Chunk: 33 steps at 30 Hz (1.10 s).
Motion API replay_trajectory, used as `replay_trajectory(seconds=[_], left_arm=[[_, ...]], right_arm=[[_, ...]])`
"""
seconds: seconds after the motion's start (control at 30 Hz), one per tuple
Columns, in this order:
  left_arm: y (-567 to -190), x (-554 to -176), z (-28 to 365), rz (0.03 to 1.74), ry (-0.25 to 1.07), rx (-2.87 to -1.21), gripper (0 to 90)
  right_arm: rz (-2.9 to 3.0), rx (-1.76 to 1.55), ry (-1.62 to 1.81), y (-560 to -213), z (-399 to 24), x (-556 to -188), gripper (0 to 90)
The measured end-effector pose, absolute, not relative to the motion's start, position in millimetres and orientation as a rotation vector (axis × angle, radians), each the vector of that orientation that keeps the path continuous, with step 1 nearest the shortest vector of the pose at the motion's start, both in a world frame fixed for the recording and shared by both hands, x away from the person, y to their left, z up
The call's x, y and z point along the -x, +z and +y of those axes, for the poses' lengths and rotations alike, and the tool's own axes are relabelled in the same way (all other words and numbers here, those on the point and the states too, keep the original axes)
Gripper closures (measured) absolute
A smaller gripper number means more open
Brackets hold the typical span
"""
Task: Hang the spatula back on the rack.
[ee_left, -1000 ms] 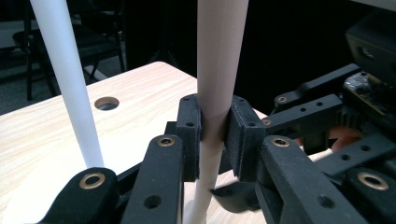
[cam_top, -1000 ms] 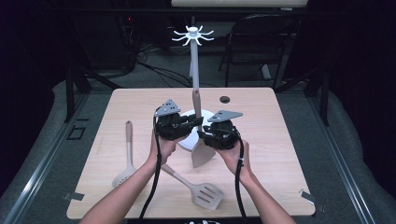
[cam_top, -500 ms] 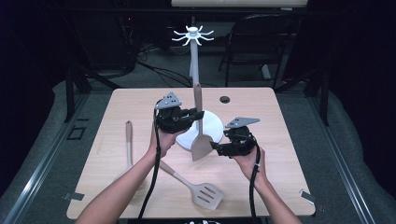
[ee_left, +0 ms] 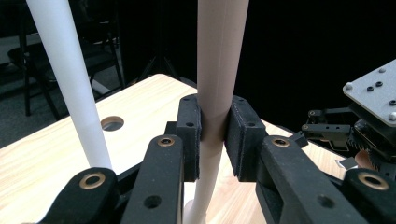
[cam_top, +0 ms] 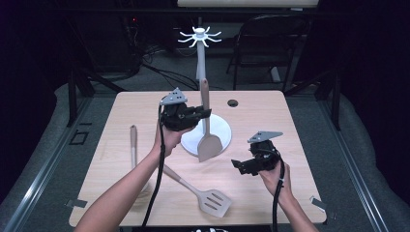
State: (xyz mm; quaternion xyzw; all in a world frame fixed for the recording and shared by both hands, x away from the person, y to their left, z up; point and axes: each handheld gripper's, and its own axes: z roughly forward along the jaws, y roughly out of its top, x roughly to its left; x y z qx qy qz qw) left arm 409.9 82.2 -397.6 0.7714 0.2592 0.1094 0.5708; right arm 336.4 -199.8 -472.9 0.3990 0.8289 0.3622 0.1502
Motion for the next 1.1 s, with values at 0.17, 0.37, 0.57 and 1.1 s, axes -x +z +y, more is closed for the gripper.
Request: replay_trajectory(seconds=[0.17, 0.37, 0.57, 1.1], left_arm=[[-394, -412, 79, 0.587, 0.257, -1.82, 76.6], [-390, -414, 75, 0.581, 0.257, -1.829, 76.6], [-382, -417, 74, 0.572, 0.255, -1.82, 76.6], [-364, -428, 73, 0.556, 0.247, -1.811, 76.6]], right_arm=[[2.37, -1.165, 1.047, -473, -205, -339, 0.0], [2.384, -1.161, 1.037, -475, -205, -340, 0.0], [2.388, -1.155, 1.025, -473, -205, -340, 0.0], [2.405, -1.151, 1.001, -473, -204, -342, 0.0]])
